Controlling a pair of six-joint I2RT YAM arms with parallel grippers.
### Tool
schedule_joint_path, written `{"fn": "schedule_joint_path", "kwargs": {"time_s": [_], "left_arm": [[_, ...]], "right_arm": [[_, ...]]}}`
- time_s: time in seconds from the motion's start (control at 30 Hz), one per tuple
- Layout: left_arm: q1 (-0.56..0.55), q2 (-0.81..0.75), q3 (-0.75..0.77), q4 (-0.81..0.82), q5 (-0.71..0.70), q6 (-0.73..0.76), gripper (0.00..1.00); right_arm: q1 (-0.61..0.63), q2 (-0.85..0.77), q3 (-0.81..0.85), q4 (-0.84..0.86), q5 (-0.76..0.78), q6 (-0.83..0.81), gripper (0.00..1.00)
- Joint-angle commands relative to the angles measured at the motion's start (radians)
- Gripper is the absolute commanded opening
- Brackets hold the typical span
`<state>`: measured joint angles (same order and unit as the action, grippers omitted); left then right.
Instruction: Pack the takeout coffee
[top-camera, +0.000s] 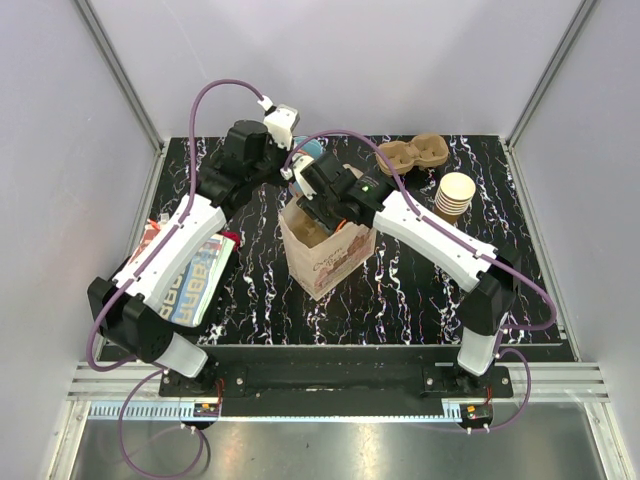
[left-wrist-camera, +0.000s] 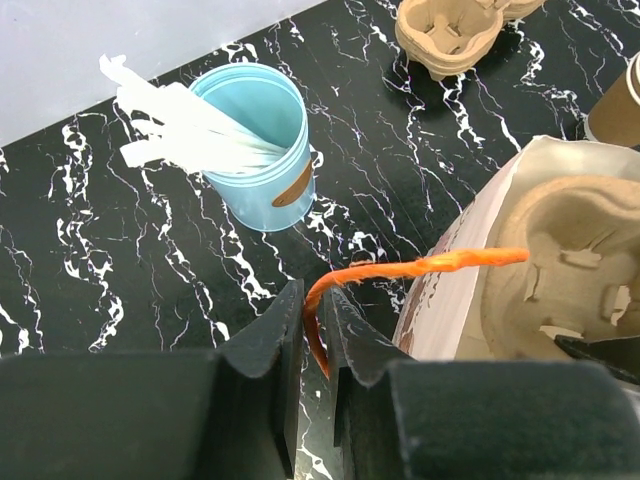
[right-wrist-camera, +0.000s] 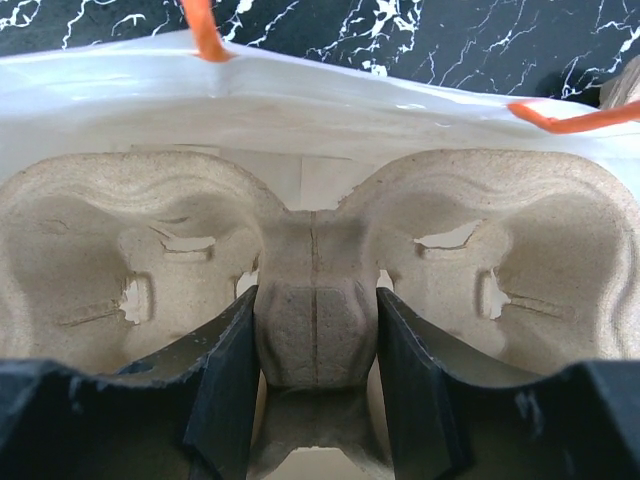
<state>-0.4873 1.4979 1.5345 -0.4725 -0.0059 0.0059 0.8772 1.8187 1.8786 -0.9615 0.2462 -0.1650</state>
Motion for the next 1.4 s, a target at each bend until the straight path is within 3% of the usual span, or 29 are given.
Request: {"fn": "schedule_joint_path", "kwargs": {"time_s": [0.0, 0.33, 0.97, 1.37], "left_arm": [[-0.004, -0.034, -0.01, 0.06, 0.01, -0.003, 0.16], [-0.004, -0.031, -0.01, 0.06, 0.017, -0.003, 0.16], [-0.004, -0.036, -0.016, 0.063, 0.02, -0.003, 0.16], [-0.004, -0.034, -0.017, 0.063, 0.023, -0.001, 0.16]], "right_arm": [[0.031, -0.009, 0.002, 0.052, 0.063, -0.022, 0.52], [0.071, 0.004, 0.002, 0.061, 0.11, -0.048, 0.52], [0.085, 0.042, -0.001, 0.047, 0.051, -0.033, 0.52], [0.144, 0.063, 0.005, 0.058, 0.146, -0.077, 0.53]]}}
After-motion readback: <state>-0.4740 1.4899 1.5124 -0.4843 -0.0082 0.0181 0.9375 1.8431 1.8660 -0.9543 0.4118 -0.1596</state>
